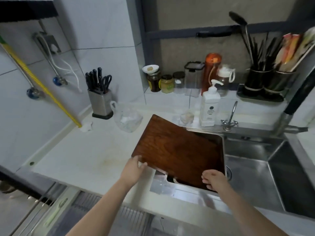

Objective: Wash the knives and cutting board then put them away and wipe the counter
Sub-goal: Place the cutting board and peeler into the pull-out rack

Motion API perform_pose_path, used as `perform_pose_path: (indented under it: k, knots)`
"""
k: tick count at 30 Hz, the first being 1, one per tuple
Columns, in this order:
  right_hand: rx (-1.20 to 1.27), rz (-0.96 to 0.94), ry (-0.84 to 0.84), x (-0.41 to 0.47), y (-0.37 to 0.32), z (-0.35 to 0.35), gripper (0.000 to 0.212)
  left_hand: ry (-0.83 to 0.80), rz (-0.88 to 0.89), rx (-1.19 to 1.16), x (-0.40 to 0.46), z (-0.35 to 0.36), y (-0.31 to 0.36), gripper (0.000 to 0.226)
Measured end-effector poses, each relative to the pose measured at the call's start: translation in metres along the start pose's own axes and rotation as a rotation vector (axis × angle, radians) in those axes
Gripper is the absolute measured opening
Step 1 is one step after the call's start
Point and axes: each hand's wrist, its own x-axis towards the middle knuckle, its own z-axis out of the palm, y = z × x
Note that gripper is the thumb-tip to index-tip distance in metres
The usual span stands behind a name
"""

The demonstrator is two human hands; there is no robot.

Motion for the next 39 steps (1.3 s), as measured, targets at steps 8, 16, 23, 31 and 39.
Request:
perform_pose_path:
  k: [8, 16, 23, 31, 39]
  knots:
    - [0.068, 0.073, -0.057, 0.04, 0.007, 0.0, 0.044, 0.009, 0.032, 0.234, 0.049, 0.005, 0.036, 0.044]
    - [0.193, 0.186, -0.039, 0.078, 0.006, 0.006, 0.043, -0.014, -0.094, 0.336, 0.129, 0.004, 0.042, 0.06]
    - [0.227, 0.244, 0.061, 0.111, 0.017, 0.006, 0.041, -0.195, -0.394, -0.223, 0.219, -0.001, 0.029, 0.083]
    - [0.232, 0.239, 0.119, 0.127, 0.013, 0.006, 0.041, -0.329, -0.458, -0.512, 0.232, 0.007, 0.032, 0.064]
    - [0.194, 0.163, 0.042, 0.129, -0.003, -0.002, 0.042, -0.278, -0.464, -0.514, 0.2, -0.007, 0.061, 0.052]
